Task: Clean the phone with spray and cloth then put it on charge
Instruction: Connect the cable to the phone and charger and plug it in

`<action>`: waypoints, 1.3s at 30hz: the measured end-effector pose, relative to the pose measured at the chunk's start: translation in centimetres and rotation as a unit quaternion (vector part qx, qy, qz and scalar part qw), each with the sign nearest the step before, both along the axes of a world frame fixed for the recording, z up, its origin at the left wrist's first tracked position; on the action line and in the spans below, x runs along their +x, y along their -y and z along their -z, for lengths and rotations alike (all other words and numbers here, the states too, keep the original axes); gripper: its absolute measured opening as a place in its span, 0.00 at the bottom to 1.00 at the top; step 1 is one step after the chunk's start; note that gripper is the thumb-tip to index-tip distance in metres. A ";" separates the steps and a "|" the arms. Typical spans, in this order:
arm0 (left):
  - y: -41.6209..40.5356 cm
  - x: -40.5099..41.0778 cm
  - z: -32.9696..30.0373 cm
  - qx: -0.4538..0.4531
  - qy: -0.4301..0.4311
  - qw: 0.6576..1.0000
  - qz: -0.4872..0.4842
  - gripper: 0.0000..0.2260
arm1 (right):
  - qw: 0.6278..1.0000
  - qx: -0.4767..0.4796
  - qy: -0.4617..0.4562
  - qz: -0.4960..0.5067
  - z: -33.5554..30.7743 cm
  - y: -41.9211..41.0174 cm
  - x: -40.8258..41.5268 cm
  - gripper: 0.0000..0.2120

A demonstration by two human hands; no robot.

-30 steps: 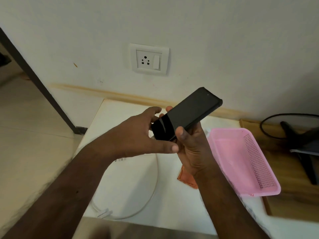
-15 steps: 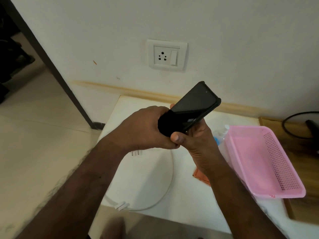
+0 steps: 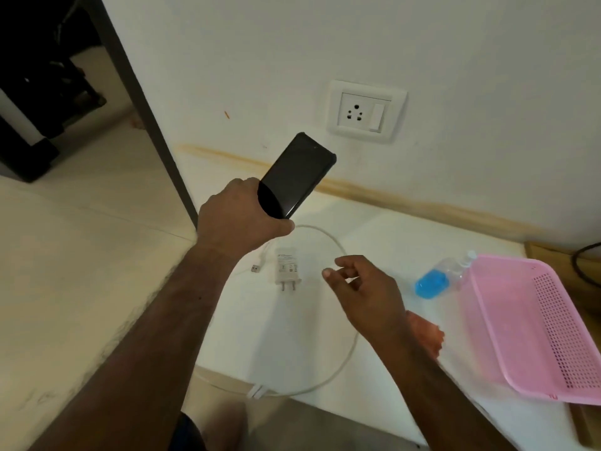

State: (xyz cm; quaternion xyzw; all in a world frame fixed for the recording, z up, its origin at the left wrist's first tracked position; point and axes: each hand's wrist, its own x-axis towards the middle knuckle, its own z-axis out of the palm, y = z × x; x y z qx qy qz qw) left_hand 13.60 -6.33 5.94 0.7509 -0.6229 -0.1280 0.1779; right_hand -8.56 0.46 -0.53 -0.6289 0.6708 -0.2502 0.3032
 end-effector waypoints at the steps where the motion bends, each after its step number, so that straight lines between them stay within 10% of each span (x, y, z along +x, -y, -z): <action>1: 0.1 0.4 0.3 -0.001 0.007 1.000 -0.009 0.27 | 0.999 0.000 -0.028 -0.019 0.3 0.1 0.9 0.22; 11: 0.3 1.9 2.4 -0.023 0.013 0.998 -0.050 0.26 | 0.976 0.052 -0.204 -0.048 1.8 5.8 9.5 0.37; 26: 0.4 2.7 3.9 0.062 0.023 0.992 -0.108 0.30 | 0.987 0.008 -0.157 -0.029 0.6 8.9 8.3 0.13; 39: 0.7 2.5 4.2 0.054 0.031 0.991 -0.117 0.31 | 0.926 -0.100 -0.282 -0.231 2.7 11.1 9.1 0.14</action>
